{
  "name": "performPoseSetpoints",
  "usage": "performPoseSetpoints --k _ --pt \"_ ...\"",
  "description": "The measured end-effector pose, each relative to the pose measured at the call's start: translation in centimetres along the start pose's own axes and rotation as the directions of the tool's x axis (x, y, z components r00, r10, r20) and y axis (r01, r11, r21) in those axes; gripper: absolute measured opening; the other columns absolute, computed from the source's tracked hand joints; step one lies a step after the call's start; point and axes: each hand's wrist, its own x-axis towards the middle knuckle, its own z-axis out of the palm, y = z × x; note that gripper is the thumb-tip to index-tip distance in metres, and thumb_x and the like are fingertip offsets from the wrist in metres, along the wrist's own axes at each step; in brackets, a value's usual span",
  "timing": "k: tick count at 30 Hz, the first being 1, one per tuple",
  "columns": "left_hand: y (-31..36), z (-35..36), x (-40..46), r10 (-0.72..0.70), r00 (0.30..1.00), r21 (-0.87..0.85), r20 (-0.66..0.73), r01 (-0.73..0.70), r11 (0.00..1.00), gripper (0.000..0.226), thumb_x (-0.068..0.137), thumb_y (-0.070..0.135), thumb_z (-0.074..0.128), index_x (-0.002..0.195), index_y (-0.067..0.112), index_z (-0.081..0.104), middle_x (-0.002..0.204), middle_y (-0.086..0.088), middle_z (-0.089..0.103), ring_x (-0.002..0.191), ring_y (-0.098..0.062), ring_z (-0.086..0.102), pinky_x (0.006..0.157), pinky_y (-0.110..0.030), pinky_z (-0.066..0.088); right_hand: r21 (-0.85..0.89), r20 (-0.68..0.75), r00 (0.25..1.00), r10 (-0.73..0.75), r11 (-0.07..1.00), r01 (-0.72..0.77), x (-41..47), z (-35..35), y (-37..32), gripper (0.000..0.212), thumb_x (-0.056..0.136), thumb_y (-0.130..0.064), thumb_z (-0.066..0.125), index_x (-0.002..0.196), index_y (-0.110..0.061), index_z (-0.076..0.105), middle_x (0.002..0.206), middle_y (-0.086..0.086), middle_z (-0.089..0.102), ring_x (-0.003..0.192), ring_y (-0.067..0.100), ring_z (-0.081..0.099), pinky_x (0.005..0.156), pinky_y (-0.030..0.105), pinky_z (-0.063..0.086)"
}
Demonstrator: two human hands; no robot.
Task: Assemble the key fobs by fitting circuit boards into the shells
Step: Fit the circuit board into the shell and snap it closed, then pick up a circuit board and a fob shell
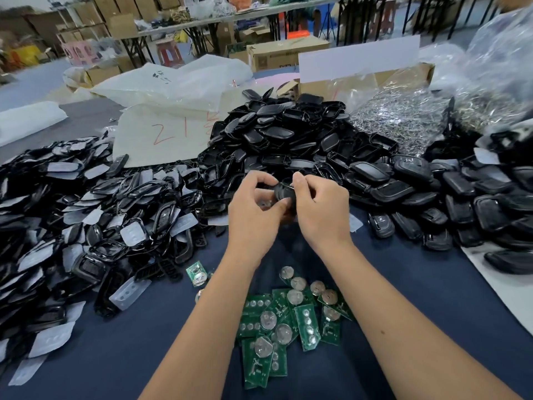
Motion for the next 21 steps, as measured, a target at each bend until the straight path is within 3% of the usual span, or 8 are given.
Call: performPoseSetpoints --k 3,7,11,13,15,17,21 --pt "0.7 2.0 1.3 0.042 0.999 0.188 -0.01 -0.039 0.981 0.025 0.078 0.008 0.083 0.083 0.023 0.063 0.074 0.007 0.07 0.062 -0.002 0.066 0.059 -0.024 0.055 -0.096 -0.141 0.99 0.03 0.994 -0.043 0.7 -1.0 0.4 0.041 0.103 -0.034 0.058 0.07 -0.011 0.064 0.064 0.0 0.062 0.067 0.023 0.058 0.064 0.039 0.043" --pt "1.4 5.9 2.3 -0.12 0.993 0.092 0.018 0.117 0.989 0.009 0.078 0.009 0.078 0.081 0.011 0.07 0.077 -0.008 0.074 0.07 -0.02 0.068 0.069 -0.042 0.061 -0.063 -0.33 0.941 0.072 0.993 -0.098 1.6 -2.4 0.7 0.013 0.098 -0.028 0.066 0.098 -0.017 0.074 0.095 -0.002 0.072 0.089 0.017 0.063 0.08 0.031 0.044" --pt "2.3 8.9 2.4 -0.209 0.963 -0.024 0.169 0.216 0.976 0.009 0.09 0.004 0.07 0.088 0.003 0.079 0.068 -0.003 0.074 0.057 -0.009 0.064 0.053 -0.024 0.05 -0.044 -0.462 0.882 0.098 0.99 -0.133 2.5 -3.8 1.5 0.028 0.093 -0.017 0.07 0.12 -0.013 0.065 0.114 0.007 0.062 0.087 -0.001 0.038 0.081 0.014 0.027" --pt "2.7 9.7 2.4 -0.205 0.953 -0.043 0.223 0.22 0.975 0.012 0.092 0.005 0.069 0.091 0.006 0.081 0.073 -0.002 0.076 0.06 -0.008 0.067 0.054 -0.022 0.05 -0.006 -0.515 0.849 0.122 0.989 -0.146 2.7 -4.4 1.7 0.041 0.09 -0.012 0.072 0.129 -0.011 0.059 0.123 0.006 0.05 0.093 0.002 0.04 0.084 0.012 0.028" --pt "2.7 10.0 2.9 -0.12 0.976 0.091 0.181 0.105 0.99 0.01 0.09 0.011 0.072 0.09 0.013 0.081 0.079 0.001 0.078 0.071 -0.009 0.07 0.064 -0.025 0.052 0.025 -0.553 0.821 0.141 0.988 -0.153 2.8 -4.8 1.7 0.052 0.087 -0.009 0.074 0.135 -0.011 0.054 0.128 0.005 0.039 0.102 0.017 0.05 0.091 0.017 0.036" --pt "2.7 10.0 3.5 0.057 0.991 0.324 0.123 -0.094 0.941 0.009 0.087 0.013 0.073 0.087 0.019 0.079 0.079 0.009 0.075 0.077 -0.005 0.068 0.072 -0.021 0.05 0.012 -0.576 0.804 0.146 0.985 -0.17 2.9 -5.0 1.9 0.055 0.087 -0.008 0.075 0.137 -0.01 0.053 0.132 0.009 0.038 0.111 0.027 0.053 0.1 0.03 0.044" --pt "2.4 9.6 5.3 0.344 0.916 0.634 0.204 -0.392 0.667 0.021 0.09 0.007 0.061 0.1 0.017 0.076 0.099 0.002 0.074 0.101 -0.021 0.061 0.087 -0.03 0.047 0.003 -0.597 0.791 0.132 0.987 -0.162 3.0 -5.0 1.9 0.047 0.088 -0.001 0.068 0.133 -0.008 0.056 0.131 0.012 0.04 0.12 0.031 0.049 0.106 0.043 0.045"
